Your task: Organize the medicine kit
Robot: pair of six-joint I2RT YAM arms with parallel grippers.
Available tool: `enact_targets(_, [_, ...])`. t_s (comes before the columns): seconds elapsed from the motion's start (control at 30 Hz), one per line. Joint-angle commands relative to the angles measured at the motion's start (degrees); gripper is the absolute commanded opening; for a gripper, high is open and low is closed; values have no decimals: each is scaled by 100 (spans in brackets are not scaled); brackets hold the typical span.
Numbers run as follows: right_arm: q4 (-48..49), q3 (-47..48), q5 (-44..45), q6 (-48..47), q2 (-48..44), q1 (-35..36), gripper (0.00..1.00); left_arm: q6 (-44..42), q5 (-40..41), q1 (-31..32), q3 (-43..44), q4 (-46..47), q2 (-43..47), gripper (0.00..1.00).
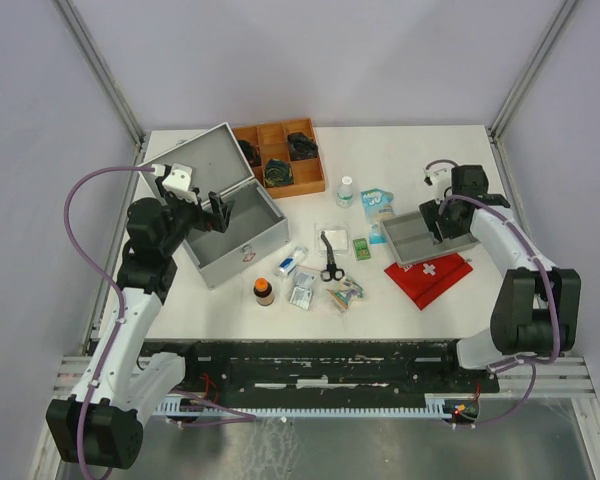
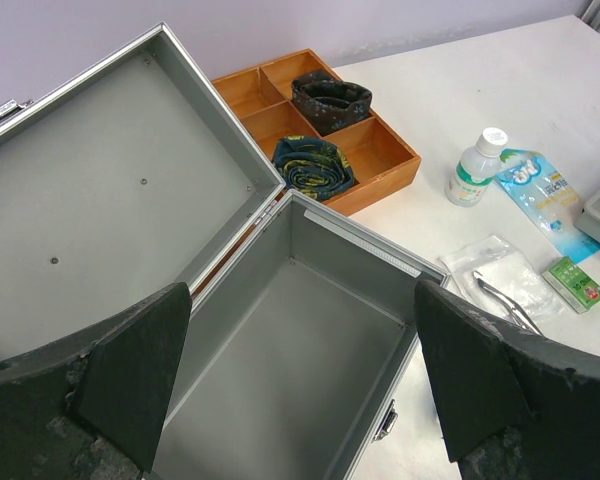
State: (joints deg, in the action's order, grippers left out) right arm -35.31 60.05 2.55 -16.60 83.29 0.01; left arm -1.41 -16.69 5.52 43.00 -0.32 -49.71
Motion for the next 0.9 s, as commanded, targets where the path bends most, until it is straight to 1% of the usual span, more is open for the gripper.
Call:
enact_targets(0.0, [-177, 493, -496, -388, 433, -165, 73, -219, -123, -23, 114, 165, 57, 99])
enact_targets(0.27, [-467, 1065, -850, -696, 1431, -563, 53, -219, -133, -26, 124, 153, 83, 99])
enact_targets(0.47, [-585, 1289, -1148, -856, 1930, -760, 43, -228, -145, -30, 125, 146, 63, 99])
enact_targets(0.57, [-636, 1384, -1324, -841, 2126, -827, 35, -228, -142, -27, 129, 150, 68, 99])
enact_targets(0.77, [-727, 1596, -1515, -756, 2235, -950, 12, -230, -133, -31, 129, 151, 53, 99])
enact_targets(0.83, [-868, 1811, -1556, -709, 2232, -1144, 3, -224, -133, -25, 134, 146, 52, 99])
enact_targets(0.87, [-921, 1928, -1579, -686, 2228, -1227, 1, -228, -134, -31, 130, 146, 61, 99])
